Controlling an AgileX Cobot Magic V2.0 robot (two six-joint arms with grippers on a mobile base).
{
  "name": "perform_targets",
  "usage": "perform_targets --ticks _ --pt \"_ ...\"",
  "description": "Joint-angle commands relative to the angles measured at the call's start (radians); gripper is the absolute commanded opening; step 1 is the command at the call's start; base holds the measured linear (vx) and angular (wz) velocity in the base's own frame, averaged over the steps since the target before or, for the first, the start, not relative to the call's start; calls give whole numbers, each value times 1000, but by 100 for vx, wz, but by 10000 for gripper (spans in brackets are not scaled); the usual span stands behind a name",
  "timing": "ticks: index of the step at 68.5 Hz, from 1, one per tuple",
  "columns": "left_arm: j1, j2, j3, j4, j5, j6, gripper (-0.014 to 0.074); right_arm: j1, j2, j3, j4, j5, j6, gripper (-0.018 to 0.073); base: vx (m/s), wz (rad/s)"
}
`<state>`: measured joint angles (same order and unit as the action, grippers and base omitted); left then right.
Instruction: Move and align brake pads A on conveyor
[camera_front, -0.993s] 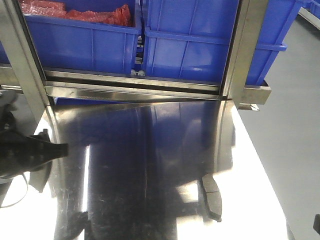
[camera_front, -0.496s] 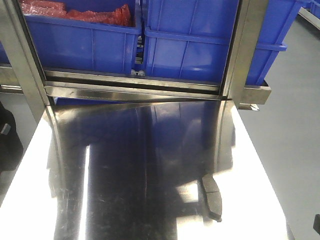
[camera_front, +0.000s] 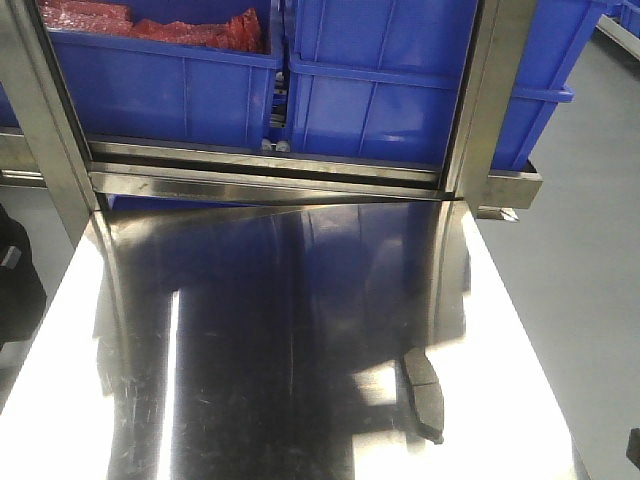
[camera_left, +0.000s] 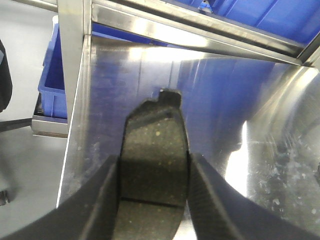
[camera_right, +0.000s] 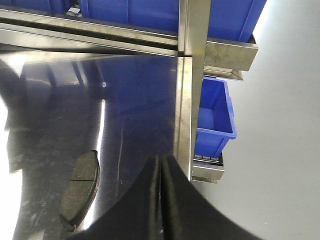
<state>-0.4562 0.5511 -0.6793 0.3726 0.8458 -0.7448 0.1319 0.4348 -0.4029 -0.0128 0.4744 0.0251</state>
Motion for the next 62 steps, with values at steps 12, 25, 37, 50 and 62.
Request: perform_targets --ticks 12,25,37,50,62 --pt "-8 2 -25 29 -72 1 31 -4 8 -27 -4 -69 -11 -10 0 0" --pt "-8 2 -25 29 -72 1 31 -4 8 -27 -4 -69 -11 -10 0 0" --pt "-8 2 -25 29 -72 1 31 -4 8 -27 -4 -69 -11 -10 0 0" --pt "-8 2 -25 29 -72 1 31 -4 8 -27 -4 -69 -11 -10 0 0" --pt "-8 2 -25 29 -72 1 31 -4 8 -27 -4 -69 -11 -10 0 0"
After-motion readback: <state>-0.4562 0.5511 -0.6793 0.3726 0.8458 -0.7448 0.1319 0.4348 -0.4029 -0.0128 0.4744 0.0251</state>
